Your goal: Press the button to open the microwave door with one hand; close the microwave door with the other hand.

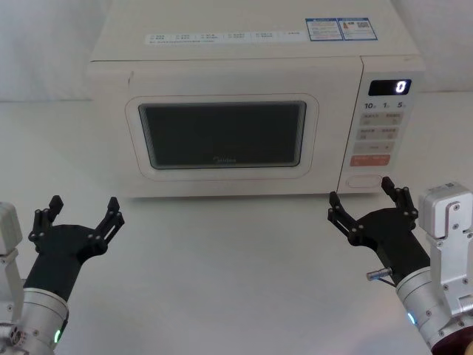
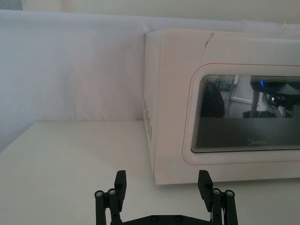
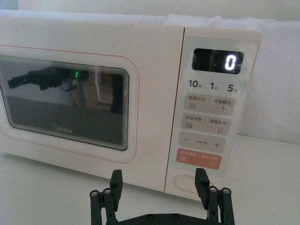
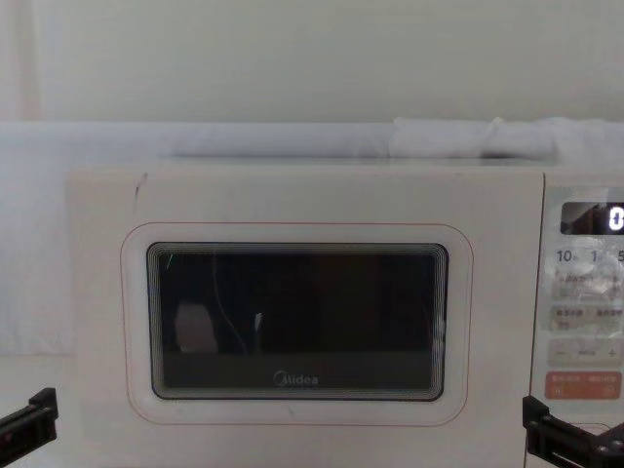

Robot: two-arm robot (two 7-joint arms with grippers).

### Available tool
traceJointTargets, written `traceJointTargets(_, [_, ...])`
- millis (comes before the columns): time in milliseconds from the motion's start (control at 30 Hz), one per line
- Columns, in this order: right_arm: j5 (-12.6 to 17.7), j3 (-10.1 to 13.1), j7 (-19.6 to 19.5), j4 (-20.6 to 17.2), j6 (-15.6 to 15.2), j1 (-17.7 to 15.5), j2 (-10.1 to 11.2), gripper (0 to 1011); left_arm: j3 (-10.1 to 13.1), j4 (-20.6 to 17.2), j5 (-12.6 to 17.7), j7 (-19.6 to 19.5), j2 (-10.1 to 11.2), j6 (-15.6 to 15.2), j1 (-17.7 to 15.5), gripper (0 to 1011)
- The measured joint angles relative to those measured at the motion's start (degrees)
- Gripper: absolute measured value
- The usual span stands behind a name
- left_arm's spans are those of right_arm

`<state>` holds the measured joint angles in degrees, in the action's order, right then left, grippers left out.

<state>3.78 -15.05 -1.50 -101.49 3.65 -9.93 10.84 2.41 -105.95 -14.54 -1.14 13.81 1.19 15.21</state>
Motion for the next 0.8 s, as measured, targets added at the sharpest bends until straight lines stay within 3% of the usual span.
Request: traceJointTargets(800, [0.0,0.0,0.0,0.0,0.0,0.0,0.0,1000,0.0,0.0,0.0,0.0,0.0,0.0,0.0,1001])
